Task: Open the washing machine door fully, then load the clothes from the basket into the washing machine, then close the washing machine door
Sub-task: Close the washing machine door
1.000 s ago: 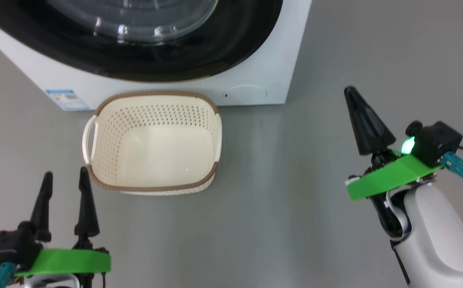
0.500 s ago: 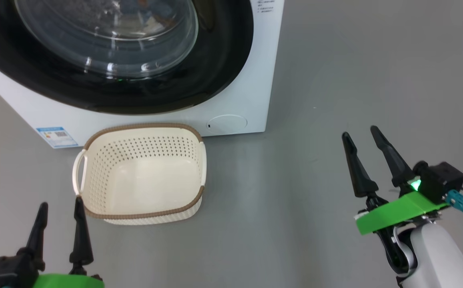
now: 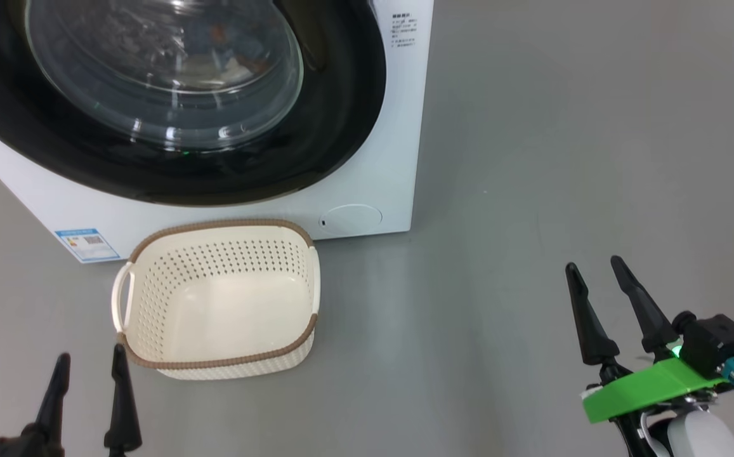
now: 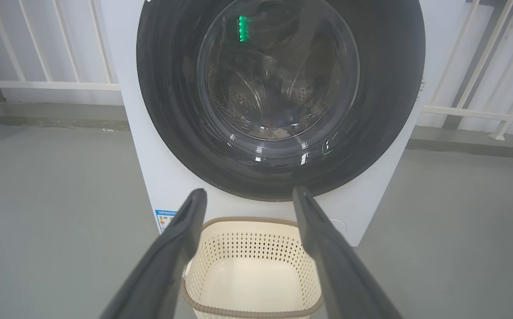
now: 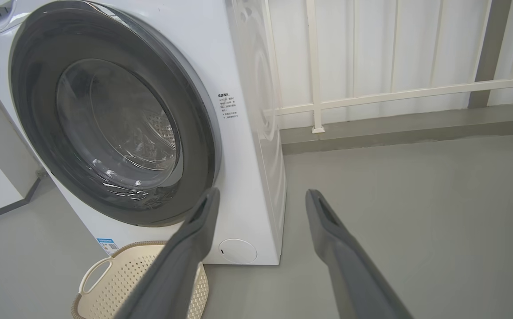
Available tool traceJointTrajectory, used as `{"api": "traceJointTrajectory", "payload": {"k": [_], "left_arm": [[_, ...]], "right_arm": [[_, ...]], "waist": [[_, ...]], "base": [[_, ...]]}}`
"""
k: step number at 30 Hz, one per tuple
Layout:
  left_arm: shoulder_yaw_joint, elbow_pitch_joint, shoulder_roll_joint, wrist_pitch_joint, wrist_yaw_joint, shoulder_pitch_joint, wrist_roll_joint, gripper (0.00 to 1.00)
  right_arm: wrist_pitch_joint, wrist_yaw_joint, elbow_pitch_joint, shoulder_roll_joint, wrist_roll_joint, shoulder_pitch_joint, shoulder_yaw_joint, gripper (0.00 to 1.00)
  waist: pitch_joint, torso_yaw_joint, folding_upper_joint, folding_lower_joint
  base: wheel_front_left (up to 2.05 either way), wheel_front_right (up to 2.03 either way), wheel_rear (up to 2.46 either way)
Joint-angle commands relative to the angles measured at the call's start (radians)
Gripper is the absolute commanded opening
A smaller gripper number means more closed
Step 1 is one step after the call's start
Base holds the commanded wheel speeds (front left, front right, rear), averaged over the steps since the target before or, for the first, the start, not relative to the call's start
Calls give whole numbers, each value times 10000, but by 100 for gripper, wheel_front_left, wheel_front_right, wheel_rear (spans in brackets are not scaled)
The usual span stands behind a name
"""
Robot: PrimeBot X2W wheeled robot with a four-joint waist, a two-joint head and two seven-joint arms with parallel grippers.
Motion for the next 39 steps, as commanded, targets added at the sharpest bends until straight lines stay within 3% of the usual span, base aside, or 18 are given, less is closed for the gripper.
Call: {"api": "traceJointTrajectory", "payload": {"k": [1, 18, 39], "left_arm": [[382, -310, 177, -63, 23, 56, 48, 100], [189, -559, 177, -63, 376, 1123, -25, 100], [153, -384, 177, -63, 141, 766, 98, 100]], "right_arm": [[-42, -59, -322, 32, -54, 138, 69, 100], [-42, -59, -490, 280, -273, 1378, -413, 100], [-42, -59, -330, 139, -567, 898, -20, 100]], "waist": [[-137, -15, 0, 0], [-843, 33, 0, 0], [-838, 229, 0, 0]], "base": [[0, 0, 0], [0, 0, 0], [0, 0, 0]]}}
